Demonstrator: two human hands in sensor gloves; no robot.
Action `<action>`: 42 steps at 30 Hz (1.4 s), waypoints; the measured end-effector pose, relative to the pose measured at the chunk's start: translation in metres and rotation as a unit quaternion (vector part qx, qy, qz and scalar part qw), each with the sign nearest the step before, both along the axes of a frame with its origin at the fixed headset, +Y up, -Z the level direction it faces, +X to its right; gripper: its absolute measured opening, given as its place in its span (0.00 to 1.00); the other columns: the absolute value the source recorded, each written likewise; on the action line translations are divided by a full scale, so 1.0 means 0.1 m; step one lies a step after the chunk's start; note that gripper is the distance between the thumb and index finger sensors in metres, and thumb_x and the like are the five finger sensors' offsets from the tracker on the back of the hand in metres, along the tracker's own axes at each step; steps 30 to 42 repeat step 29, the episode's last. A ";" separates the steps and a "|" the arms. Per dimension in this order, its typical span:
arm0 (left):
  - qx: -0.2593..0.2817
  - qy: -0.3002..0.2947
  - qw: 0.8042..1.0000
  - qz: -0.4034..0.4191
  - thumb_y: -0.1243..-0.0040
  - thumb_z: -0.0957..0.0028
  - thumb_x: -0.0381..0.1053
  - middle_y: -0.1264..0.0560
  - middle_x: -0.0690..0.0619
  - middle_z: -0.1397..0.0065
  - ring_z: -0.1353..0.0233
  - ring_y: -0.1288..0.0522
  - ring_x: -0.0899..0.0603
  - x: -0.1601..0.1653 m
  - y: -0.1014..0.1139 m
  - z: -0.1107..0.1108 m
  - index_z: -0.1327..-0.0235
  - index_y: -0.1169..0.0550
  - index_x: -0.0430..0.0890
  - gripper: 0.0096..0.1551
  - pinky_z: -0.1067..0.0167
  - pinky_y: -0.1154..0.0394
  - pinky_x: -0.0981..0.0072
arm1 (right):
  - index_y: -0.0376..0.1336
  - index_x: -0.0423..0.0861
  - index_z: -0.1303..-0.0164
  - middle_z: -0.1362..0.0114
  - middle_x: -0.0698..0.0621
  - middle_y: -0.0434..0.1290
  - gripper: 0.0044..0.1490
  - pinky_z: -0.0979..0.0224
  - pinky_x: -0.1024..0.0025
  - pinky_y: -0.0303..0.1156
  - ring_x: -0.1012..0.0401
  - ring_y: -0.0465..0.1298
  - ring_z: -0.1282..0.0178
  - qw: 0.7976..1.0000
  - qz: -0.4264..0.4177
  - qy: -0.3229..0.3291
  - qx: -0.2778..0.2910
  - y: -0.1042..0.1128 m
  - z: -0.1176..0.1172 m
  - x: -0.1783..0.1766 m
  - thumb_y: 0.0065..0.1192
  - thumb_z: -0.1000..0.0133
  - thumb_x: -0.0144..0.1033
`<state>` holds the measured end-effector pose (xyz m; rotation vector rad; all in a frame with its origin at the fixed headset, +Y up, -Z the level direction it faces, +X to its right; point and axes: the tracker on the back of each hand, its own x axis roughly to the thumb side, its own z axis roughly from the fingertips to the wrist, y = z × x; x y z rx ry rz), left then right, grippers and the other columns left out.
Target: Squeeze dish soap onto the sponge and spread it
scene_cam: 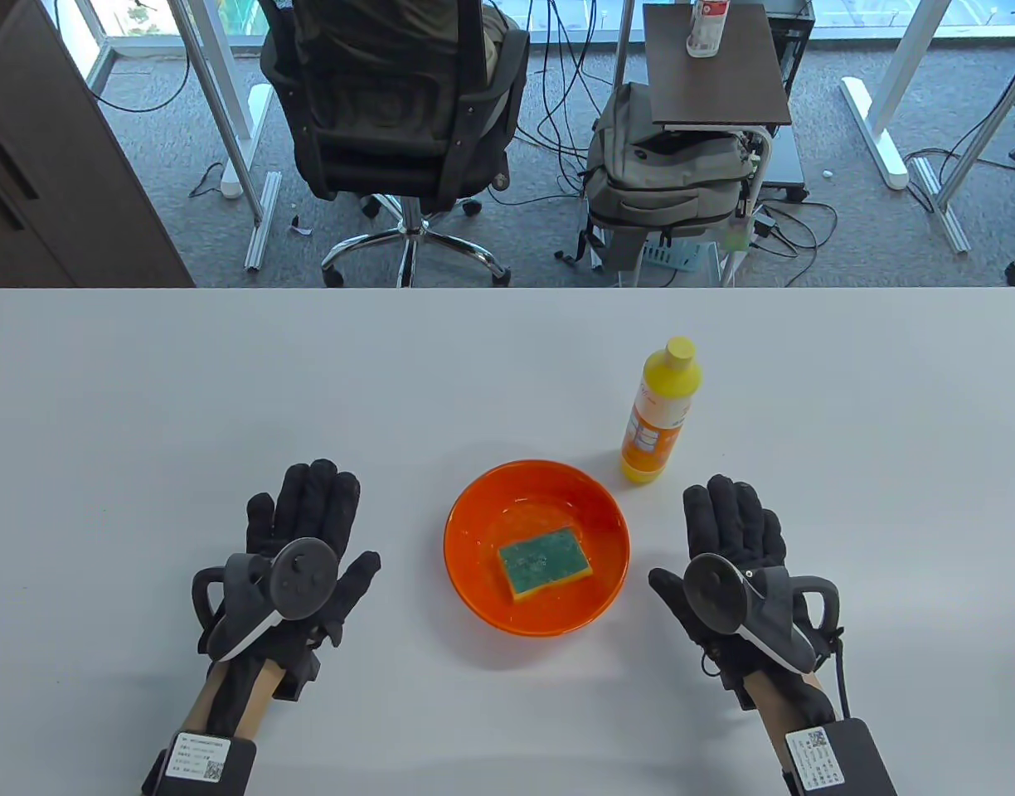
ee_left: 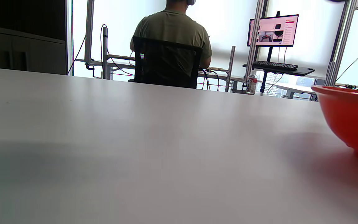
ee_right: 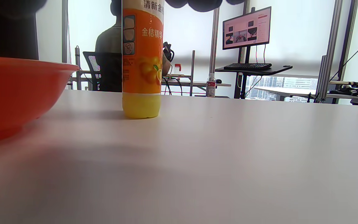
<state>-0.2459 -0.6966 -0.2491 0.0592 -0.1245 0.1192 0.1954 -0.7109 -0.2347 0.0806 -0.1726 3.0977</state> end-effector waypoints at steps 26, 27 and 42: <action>-0.003 -0.002 1.000 -0.009 0.52 0.58 0.73 0.57 0.61 0.12 0.09 0.56 0.48 0.02 -0.01 0.01 0.21 0.52 0.62 0.51 0.17 0.57 0.36 | 0.34 0.55 0.21 0.14 0.47 0.38 0.63 0.16 0.46 0.46 0.45 0.45 0.13 0.999 0.026 -0.006 -0.026 0.00 -0.01 -0.01 0.53 0.58 0.71; -0.003 -0.003 1.000 -0.009 0.52 0.58 0.73 0.57 0.61 0.12 0.09 0.56 0.48 0.02 -0.01 0.01 0.21 0.52 0.62 0.51 0.17 0.57 0.36 | 0.34 0.55 0.21 0.14 0.47 0.38 0.63 0.16 0.46 0.46 0.45 0.45 0.13 0.999 0.026 -0.006 -0.026 0.00 -0.01 -0.01 0.53 0.58 0.71; -0.003 -0.003 1.000 -0.009 0.52 0.58 0.73 0.57 0.61 0.12 0.09 0.56 0.48 0.02 -0.01 0.01 0.21 0.52 0.62 0.51 0.17 0.57 0.36 | 0.34 0.55 0.21 0.14 0.47 0.37 0.63 0.16 0.46 0.46 0.45 0.45 0.13 0.999 0.027 -0.006 -0.028 -0.01 -0.01 -0.01 0.53 0.58 0.71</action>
